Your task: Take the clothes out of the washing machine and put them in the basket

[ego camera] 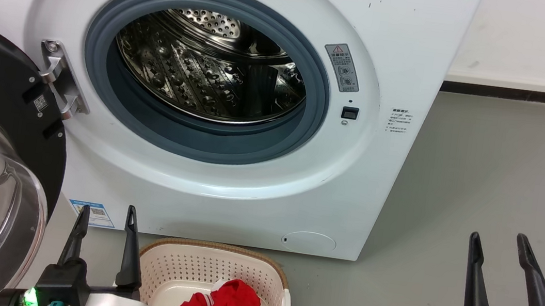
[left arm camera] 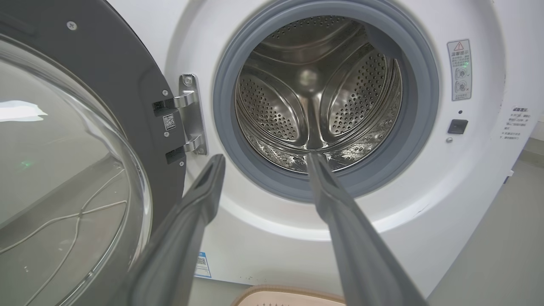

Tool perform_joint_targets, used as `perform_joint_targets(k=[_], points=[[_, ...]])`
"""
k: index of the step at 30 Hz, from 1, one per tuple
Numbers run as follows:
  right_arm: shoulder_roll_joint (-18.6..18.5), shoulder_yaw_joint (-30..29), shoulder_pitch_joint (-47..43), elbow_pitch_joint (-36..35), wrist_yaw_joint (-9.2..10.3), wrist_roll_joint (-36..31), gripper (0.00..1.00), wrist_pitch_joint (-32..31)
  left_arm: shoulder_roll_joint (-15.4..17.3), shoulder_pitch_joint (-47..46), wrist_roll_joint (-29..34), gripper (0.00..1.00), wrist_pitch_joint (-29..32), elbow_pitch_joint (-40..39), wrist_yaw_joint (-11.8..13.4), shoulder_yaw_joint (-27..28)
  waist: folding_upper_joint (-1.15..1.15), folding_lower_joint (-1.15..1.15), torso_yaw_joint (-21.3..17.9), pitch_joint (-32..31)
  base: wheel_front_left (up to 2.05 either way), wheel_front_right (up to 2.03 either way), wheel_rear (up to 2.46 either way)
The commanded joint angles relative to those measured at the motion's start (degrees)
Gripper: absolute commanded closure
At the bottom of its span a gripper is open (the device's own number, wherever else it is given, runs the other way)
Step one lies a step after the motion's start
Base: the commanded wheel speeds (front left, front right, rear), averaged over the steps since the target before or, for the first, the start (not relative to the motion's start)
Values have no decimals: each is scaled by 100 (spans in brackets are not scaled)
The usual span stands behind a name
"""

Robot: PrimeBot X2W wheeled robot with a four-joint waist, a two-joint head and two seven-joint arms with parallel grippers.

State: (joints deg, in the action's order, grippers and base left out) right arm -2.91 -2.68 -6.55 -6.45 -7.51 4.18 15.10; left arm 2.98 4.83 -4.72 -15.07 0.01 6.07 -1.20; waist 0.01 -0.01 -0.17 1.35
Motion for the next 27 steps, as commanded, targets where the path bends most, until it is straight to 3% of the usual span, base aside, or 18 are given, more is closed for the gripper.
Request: perform_joint_targets(k=[1,18,19,22,27], points=[[6,6,-81,21,4,35,0,9,-13,53,38,0,-15,-35,34,8,-1,1,15,-32,0,0,0],[6,23,-133,93,4,115,0,9,-15,110,-4,0,-14,96,17,32,-1,1,-12,-149,0,0,0],[0,23,-84,86,0,91,100,0,-4,70,-11,100,0,90,22,23,-1,1,-12,-150,0,0,0],[2,33,-104,237,-1,97,100,-2,-5,112,-22,100,2,250,20,-7,-1,1,-12,-150,0,0,0],[-30,61,-47,311,-1,747,100,-101,15,53,-662,100,115,284,-66,5,-1,1,-10,-148,0,0,0]])
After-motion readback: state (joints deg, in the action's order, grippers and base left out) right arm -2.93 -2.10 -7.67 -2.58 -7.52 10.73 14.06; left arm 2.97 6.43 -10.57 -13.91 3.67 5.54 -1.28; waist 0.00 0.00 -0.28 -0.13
